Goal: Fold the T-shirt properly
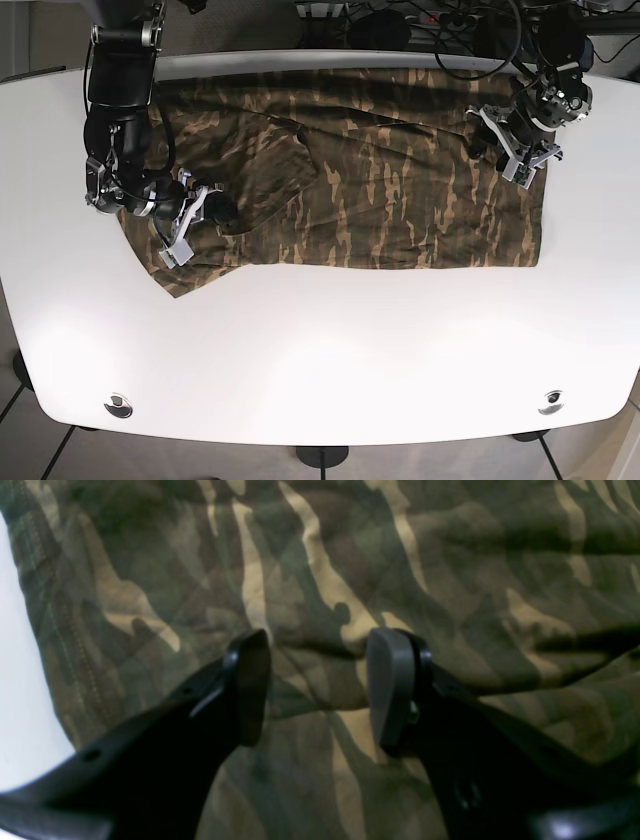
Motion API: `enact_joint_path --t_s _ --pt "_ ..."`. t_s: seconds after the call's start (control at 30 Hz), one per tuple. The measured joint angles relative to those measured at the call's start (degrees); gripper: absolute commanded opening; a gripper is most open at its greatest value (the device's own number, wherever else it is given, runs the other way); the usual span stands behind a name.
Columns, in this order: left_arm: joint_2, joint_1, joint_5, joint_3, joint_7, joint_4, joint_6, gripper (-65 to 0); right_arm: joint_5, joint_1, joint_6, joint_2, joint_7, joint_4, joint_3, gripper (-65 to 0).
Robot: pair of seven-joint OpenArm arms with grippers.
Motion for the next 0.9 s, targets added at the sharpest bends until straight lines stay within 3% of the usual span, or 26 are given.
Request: enact_joint_path --t_s 0.07,0.17,0.43,0.57,0.63,0.7,0.73,0.77,0.8,0.9 --pt "0.0 0.0 0.0 0.0 0.0 0.0 0.0 -35.8 0.3 -1.1 0.02 0.4 0.0 4.1 1.4 -63.7" --pt "0.0 0.0 0.0 0.0 0.0 0.0 0.0 -35.8 0.5 -2.4 -3.45 1.4 0.0 8.5 5.9 -63.7" --pt "-1.0 -0.1 -1.0 0.0 -1.5 -2.0 -0.1 -35.8 0.2 -0.7 -3.63 5.0 -0.3 11.0 7.5 -63.1" --pt "-1.0 -0.1 -1.0 0.0 -1.5 -2.0 -0.1 -35.8 0.3 -1.0 -3.80 5.0 1.7 11.0 7.5 -60.7" --pt "-1.0 -0.1 -1.0 0.0 -1.5 -2.0 -0.1 -35.8 0.3 -1.2 -6.47 5.0 1.7 11.0 7.5 -48.7" --pt "-1.0 -0.1 -1.0 0.0 -1.4 -1.8 -0.1 -35.8 0.8 -2.1 -9.09 5.2 2.4 11.8 7.5 -31.1" --pt "-0.9 0.0 -0.9 0.0 0.0 -0.5 0.0 -35.6 1.1 -4.3 -9.88 5.9 2.5 14.7 7.5 -19.3" --pt "-0.9 0.3 -0.3 0.0 0.7 0.8 0.0 -35.4 1.1 -6.3 -9.86 6.3 2.0 17.2 8.5 -13.5" --pt "-0.9 0.9 -0.4 0.0 0.7 3.6 0.0 -35.1 1.2 -9.4 -10.45 6.3 2.2 21.0 11.3 -9.2" --pt "-0.7 3.0 -1.0 -1.0 0.2 9.7 0.0 -35.1 0.9 -16.8 -12.07 6.9 2.1 29.9 14.8 -9.0"
